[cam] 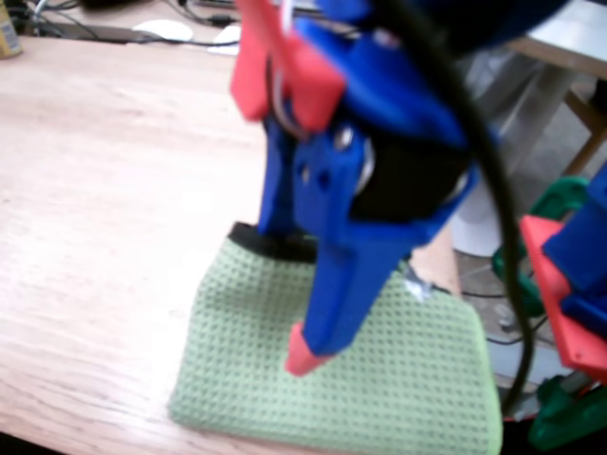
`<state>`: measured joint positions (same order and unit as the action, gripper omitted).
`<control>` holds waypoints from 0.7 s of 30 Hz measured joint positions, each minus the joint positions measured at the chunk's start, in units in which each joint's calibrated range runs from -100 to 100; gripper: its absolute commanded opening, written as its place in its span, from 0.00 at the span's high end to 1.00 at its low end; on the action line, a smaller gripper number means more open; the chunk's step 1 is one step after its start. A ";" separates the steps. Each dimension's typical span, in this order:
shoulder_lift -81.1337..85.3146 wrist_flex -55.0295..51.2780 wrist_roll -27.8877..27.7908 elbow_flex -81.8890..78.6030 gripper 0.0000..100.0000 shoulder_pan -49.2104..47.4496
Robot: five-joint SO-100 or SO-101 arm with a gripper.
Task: Clean the table
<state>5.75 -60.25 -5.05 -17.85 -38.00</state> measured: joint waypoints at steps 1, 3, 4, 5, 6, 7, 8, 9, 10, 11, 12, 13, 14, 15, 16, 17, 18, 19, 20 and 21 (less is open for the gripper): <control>1.12 0.00 0.00 0.00 0.74 0.19; 3.20 0.00 0.00 -0.09 0.74 0.19; 3.89 0.00 0.00 -0.09 0.74 0.19; 4.06 -0.50 0.00 -0.09 0.74 0.19; 4.06 -1.41 0.00 -0.09 0.74 0.28; 4.15 -2.98 0.00 0.00 0.75 0.38; 4.50 -5.38 0.00 0.00 0.75 0.47; 5.97 -8.86 0.00 0.00 0.75 0.56; 7.52 -11.26 0.00 0.00 0.75 0.56; 8.56 -13.08 0.00 0.00 0.75 0.56; 9.60 -13.83 0.00 0.00 0.75 0.56; 10.89 -14.00 0.00 0.00 0.75 0.56; 12.36 -14.00 0.00 0.00 0.74 0.56; 13.92 -14.16 0.00 0.00 0.75 0.56; 16.69 -14.24 0.00 0.00 0.75 0.56; 21.01 -14.24 -0.10 0.00 0.75 0.56; 26.03 -14.24 -0.15 0.00 0.75 0.56; 30.35 -14.24 -0.15 -0.18 0.75 0.56; 34.41 -14.24 -0.15 -1.26 0.75 0.56; 38.39 -14.24 -0.15 -5.14 0.75 0.56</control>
<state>44.14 -74.49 -5.20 -22.99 -37.44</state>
